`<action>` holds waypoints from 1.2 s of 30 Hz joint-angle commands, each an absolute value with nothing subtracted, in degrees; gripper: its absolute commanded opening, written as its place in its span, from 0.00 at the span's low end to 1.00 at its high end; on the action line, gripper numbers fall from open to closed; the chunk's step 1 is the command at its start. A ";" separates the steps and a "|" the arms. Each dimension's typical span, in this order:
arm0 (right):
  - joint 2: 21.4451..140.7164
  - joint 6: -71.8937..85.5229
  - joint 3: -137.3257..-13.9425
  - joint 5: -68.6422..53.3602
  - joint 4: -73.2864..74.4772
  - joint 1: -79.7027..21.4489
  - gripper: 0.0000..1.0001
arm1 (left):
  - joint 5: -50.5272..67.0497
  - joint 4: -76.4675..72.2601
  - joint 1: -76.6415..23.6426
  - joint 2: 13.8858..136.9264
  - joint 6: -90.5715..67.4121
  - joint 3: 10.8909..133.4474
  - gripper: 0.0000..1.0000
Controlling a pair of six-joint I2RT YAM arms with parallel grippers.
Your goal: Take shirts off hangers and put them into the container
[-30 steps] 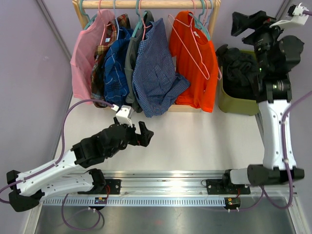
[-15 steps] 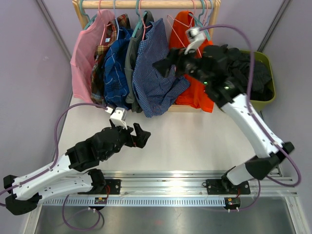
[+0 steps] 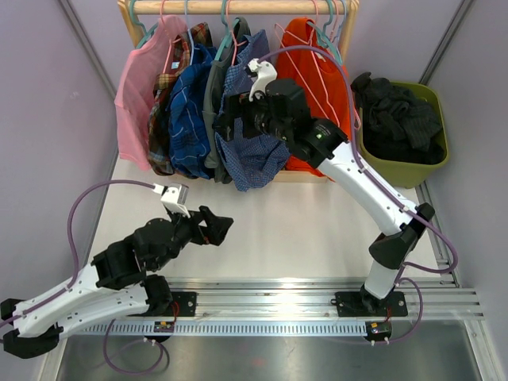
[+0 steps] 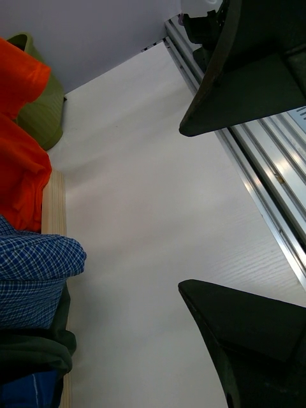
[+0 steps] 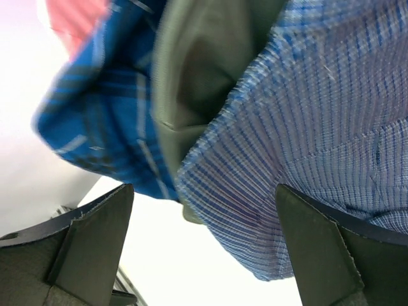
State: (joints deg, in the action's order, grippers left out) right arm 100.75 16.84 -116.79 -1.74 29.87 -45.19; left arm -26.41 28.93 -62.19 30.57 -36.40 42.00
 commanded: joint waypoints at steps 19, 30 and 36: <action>108.11 16.09 -128.68 20.74 30.15 -49.48 0.95 | -29.97 31.55 -62.23 25.14 -39.73 39.29 0.99; 112.07 15.82 -133.25 35.58 35.77 -49.48 0.84 | -30.32 32.61 -62.23 24.00 -40.60 39.11 0.99; 104.78 15.47 -124.02 38.49 33.40 -49.48 0.83 | -30.24 32.61 -62.23 23.29 -40.87 38.59 0.99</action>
State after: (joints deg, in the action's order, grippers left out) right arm 110.21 16.40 -126.32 32.82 33.98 -49.15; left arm -28.56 34.39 -62.19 23.94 -39.81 38.85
